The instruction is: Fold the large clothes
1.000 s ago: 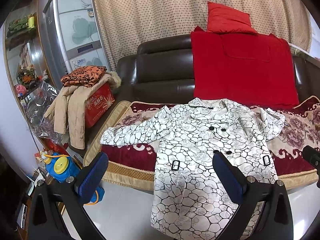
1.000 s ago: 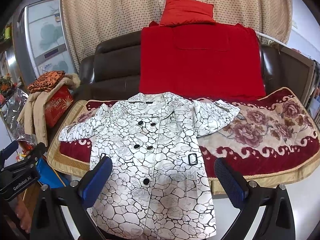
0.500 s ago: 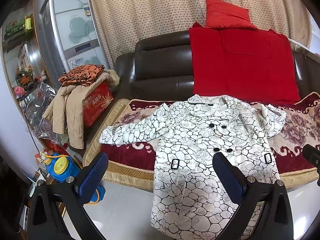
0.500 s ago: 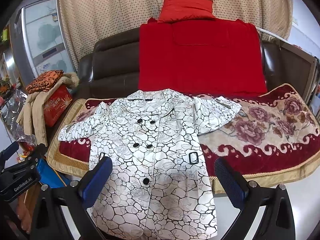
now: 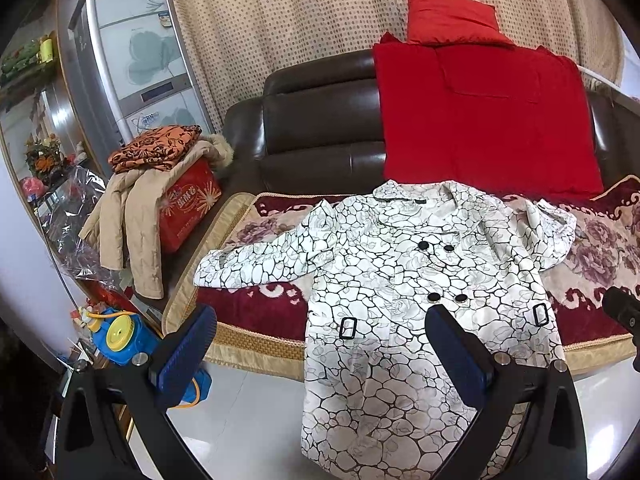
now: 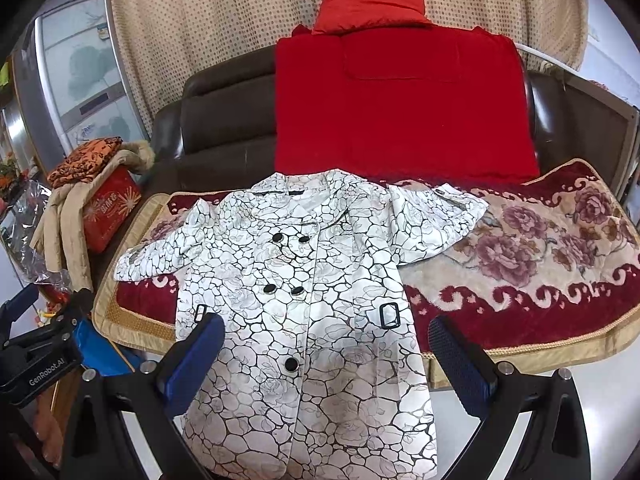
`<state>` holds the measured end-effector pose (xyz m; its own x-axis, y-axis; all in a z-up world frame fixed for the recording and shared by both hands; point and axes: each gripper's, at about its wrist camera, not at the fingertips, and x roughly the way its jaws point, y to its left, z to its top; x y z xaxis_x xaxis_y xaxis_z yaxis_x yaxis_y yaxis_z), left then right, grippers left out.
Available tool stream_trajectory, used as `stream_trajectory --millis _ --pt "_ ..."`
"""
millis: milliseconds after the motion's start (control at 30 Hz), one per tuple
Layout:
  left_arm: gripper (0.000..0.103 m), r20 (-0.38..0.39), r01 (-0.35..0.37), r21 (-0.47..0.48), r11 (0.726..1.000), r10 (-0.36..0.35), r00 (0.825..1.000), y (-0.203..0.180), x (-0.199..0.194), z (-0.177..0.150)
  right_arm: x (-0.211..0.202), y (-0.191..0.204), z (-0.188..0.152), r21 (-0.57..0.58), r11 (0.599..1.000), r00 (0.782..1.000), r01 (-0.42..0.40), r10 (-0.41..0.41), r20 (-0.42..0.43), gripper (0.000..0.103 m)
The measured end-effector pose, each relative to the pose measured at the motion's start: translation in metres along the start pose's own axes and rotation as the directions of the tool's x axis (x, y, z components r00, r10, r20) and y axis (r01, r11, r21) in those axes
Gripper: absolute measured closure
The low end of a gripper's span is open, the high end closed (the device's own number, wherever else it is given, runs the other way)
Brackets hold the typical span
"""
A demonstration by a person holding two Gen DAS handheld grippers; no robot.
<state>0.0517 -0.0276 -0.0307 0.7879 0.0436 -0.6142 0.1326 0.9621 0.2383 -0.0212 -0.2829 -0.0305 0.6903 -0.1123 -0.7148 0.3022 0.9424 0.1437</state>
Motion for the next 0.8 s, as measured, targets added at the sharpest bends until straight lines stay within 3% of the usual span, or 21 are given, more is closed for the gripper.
stream_trajectory --millis 400,500,567,667,700,800 --pt "0.0 -0.073 -0.014 0.044 0.999 0.017 0.997 -0.022 0.049 0.019 0.047 -0.019 0.023 0.052 0.999 0.999 0.0 0.002 -0.047 0.0" --pt "0.0 -0.126 0.043 0.049 0.998 -0.037 0.991 -0.032 0.072 0.022 0.062 -0.032 0.032 0.072 0.997 0.999 0.014 -0.011 -0.034 0.0" --pt "0.0 -0.208 0.127 0.047 0.991 -0.115 0.971 -0.043 0.096 0.019 0.079 -0.056 0.039 0.126 0.991 0.999 -0.032 0.036 -0.023 0.0" --pt "0.0 -0.329 0.232 0.019 0.972 -0.214 0.92 -0.059 0.132 0.007 0.11 -0.11 0.046 0.244 0.965 0.995 -0.1 0.098 0.021 0.0" --pt "0.0 -0.369 0.257 0.009 0.966 -0.236 0.899 -0.066 0.145 0.001 0.122 -0.129 0.05 0.273 0.955 0.993 -0.118 0.116 0.023 0.0" --pt "0.0 -0.44 0.279 -0.012 0.96 -0.255 0.861 -0.081 0.171 -0.012 0.169 -0.199 0.056 0.422 0.893 0.986 -0.158 0.164 0.023 0.0"
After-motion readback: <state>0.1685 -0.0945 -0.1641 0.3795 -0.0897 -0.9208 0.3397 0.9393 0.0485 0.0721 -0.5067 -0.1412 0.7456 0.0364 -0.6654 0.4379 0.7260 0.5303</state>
